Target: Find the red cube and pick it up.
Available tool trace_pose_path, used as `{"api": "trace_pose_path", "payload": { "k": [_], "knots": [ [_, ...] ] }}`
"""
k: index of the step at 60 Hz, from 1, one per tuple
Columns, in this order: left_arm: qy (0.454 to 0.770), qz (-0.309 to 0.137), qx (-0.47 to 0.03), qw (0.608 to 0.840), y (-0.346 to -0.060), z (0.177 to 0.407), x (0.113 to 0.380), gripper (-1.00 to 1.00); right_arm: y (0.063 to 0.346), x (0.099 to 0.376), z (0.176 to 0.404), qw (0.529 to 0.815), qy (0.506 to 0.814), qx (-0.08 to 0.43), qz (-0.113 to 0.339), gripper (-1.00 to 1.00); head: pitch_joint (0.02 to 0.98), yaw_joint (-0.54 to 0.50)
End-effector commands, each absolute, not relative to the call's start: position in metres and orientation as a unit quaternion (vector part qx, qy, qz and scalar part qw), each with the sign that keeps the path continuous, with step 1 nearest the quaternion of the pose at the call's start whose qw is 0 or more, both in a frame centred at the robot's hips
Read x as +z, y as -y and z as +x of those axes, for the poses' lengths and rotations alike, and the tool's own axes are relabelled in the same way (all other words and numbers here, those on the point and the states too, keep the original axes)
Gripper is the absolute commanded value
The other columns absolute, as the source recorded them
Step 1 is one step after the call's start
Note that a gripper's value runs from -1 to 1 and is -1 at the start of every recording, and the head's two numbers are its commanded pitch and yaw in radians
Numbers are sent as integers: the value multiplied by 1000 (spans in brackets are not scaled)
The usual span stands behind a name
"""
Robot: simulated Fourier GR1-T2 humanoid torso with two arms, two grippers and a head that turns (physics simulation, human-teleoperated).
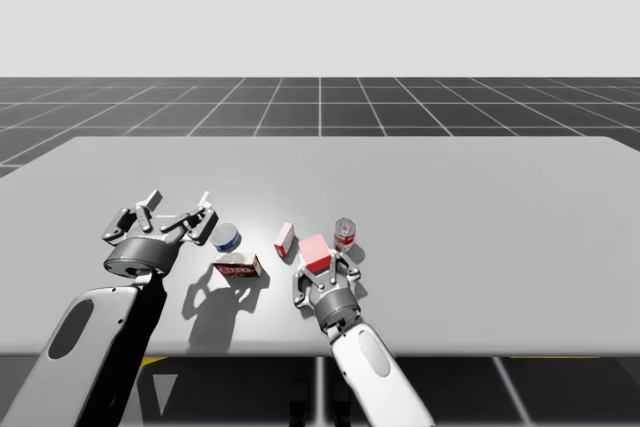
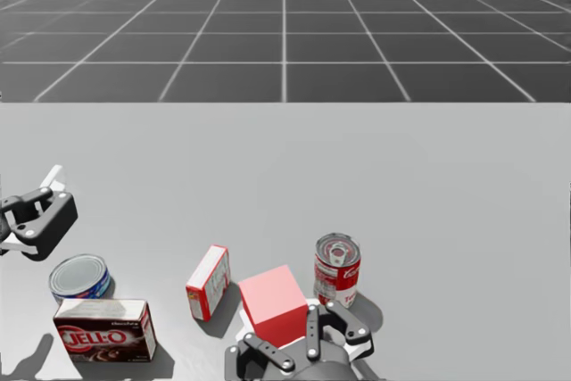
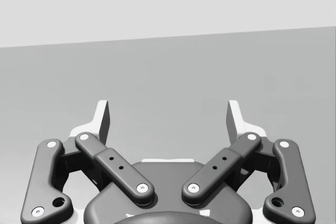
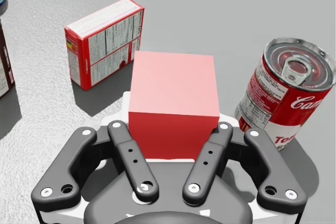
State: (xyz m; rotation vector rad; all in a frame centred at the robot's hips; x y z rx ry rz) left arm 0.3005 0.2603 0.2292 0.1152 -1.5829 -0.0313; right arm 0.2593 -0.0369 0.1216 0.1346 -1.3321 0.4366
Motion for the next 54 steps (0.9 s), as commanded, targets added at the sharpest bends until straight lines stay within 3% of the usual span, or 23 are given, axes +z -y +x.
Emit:
{"api": "trace_pose_path", "payload": {
  "k": [1, 17, 54],
  "knots": [
    [711, 52, -14, 701, -260, 300, 228, -1000, 49, 112, 260, 780, 606, 156, 22, 1000, 523, -5],
    [712, 53, -13, 701, -261, 300, 228, -1000, 47, 123, 252, 765, 624, 158, 25, 1000, 441, 3],
    [712, 54, -13, 700, -262, 301, 229, -1000, 33, 219, 223, 677, 721, 142, 42, 1000, 417, 0]
  ]
}}
